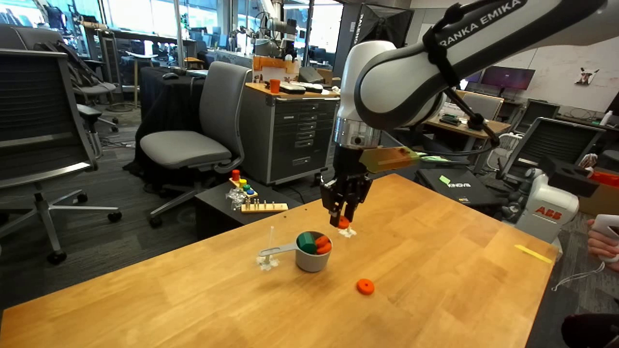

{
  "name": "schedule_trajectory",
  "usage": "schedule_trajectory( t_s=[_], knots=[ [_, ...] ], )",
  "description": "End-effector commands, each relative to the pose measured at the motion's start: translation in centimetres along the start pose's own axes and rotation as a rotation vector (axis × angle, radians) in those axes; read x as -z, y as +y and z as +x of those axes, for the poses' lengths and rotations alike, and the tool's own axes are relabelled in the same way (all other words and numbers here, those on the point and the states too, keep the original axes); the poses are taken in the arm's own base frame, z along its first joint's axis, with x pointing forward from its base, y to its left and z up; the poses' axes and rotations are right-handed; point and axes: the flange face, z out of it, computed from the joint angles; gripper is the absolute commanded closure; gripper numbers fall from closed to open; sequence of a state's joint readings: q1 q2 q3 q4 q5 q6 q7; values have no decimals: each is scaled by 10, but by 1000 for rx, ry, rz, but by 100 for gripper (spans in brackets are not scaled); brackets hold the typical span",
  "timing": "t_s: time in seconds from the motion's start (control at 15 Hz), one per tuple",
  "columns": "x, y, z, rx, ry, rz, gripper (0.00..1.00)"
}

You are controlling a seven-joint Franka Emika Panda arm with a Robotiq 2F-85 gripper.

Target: Put all the blocks and rings in the cup

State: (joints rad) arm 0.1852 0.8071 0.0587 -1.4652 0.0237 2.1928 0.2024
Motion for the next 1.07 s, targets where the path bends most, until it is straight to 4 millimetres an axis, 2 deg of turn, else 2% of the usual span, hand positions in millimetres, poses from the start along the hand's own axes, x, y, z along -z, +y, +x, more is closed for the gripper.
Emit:
schedule_trajectory(
  t_s=[0.0, 0.4, 0.67, 0.73, 1.0],
  knots=[
    [-7, -13, 10, 16, 8, 13, 82],
    [-23, -35, 21, 38, 11, 18, 82],
    [-29, -41, 30, 42, 20, 21, 82],
    [-30, -42, 31, 41, 15, 24, 39],
    [-33, -40, 35, 45, 13, 25, 11]
  ],
)
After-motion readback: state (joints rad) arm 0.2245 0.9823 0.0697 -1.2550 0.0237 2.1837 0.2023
